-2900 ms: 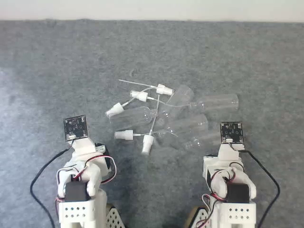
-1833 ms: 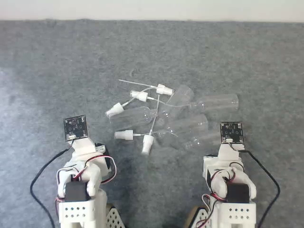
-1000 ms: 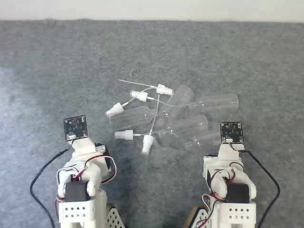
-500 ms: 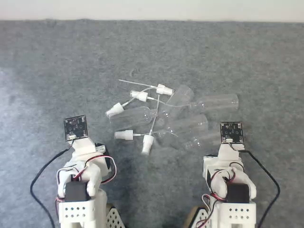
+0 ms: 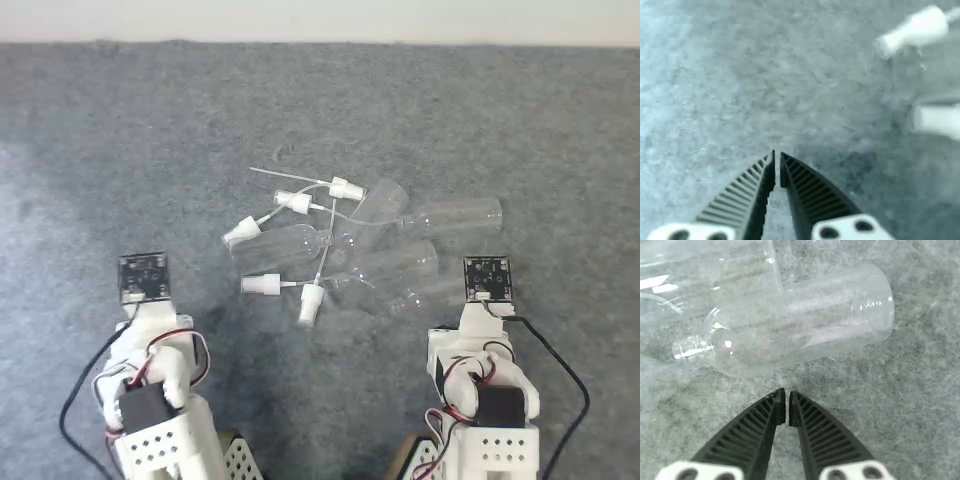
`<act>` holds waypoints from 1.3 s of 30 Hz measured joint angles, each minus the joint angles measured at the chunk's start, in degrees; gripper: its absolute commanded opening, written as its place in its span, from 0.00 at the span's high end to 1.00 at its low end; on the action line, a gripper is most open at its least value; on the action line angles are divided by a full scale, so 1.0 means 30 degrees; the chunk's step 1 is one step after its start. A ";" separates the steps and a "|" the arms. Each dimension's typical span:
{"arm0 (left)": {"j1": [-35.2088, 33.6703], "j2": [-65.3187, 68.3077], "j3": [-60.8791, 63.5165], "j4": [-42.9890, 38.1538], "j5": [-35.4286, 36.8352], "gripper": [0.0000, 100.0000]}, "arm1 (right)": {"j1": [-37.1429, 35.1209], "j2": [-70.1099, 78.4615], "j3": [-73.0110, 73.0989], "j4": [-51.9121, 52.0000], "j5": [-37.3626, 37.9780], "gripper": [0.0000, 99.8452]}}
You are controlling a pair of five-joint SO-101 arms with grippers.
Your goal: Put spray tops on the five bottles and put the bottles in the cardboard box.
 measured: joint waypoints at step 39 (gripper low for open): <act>-0.2286 0.0000 0.0000 0.0000 -0.0674 0.99 | -0.7883 1.1604 -1.6352 -0.1114 0.6095 0.96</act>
